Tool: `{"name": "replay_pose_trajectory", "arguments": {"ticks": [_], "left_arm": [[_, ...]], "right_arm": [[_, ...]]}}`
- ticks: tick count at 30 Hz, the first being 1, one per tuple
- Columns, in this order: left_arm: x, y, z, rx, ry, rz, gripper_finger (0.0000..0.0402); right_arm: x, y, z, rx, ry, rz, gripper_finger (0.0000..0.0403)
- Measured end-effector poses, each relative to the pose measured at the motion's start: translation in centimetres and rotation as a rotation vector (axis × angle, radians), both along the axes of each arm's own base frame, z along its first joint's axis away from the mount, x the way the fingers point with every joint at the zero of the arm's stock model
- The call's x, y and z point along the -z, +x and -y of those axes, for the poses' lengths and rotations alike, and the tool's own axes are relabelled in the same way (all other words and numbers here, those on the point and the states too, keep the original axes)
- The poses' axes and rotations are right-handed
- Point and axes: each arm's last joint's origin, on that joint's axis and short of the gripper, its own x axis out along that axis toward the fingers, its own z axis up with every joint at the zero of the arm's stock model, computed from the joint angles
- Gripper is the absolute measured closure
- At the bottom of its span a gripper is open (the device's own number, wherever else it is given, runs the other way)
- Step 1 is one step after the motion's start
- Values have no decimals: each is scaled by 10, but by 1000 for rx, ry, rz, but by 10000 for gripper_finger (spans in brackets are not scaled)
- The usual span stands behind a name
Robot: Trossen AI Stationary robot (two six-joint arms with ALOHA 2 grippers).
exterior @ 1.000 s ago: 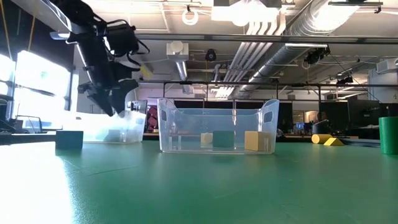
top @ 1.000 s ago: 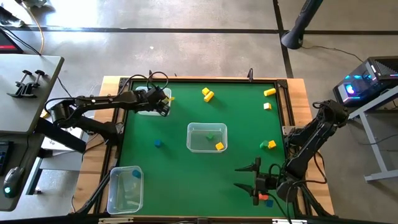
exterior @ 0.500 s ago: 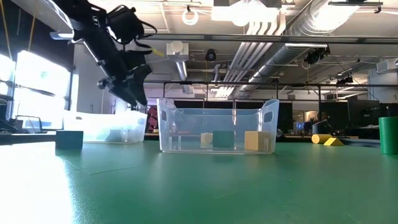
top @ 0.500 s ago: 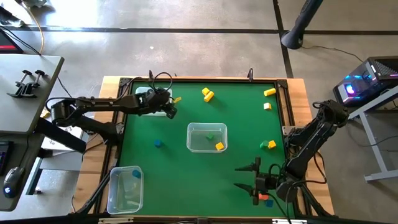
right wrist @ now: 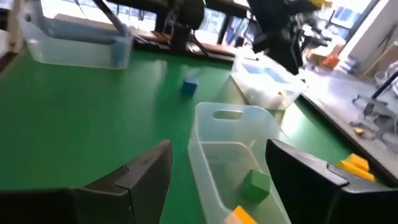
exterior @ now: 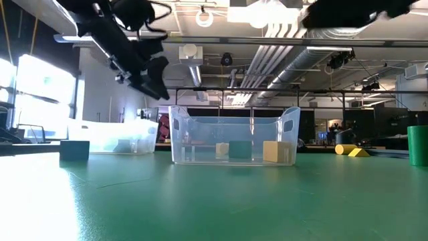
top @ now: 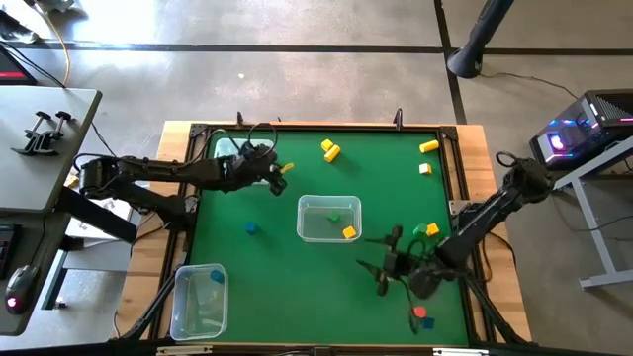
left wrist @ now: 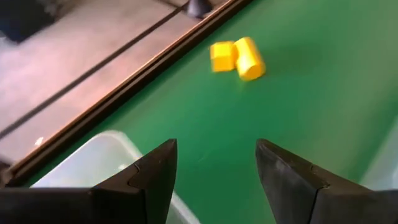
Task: Sort blocks by size
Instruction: Put the yellow cylindrical block into the bottom left transparent bin
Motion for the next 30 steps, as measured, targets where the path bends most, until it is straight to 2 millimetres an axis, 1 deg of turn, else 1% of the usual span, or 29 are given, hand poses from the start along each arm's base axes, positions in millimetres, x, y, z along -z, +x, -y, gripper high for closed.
{"name": "replay_pose_trajectory", "arguments": {"ticks": [4,8,11,14,18,21,24,26,30], "left_arm": [[-5,8,18,72,10,63,198],[-8,17,41,170,41,129,198],[-2,17,56,221,89,220,198],[16,10,66,259,114,355,198],[40,-3,67,279,172,477,198],[49,-9,63,266,204,516,198],[51,-8,59,266,242,504,198],[48,-6,57,272,280,485,198],[39,-2,51,270,363,479,198]], "right_arm": [[0,21,26,-5,63,-32,147],[-1,39,56,11,138,-36,147],[-2,52,83,10,197,-46,147],[-7,65,117,28,276,-72,147],[-14,74,170,111,327,-120,147],[-22,74,210,182,344,-121,147],[-24,70,247,235,390,-124,147],[-23,68,269,260,418,-117,147],[-11,71,302,271,453,-151,147]]}}
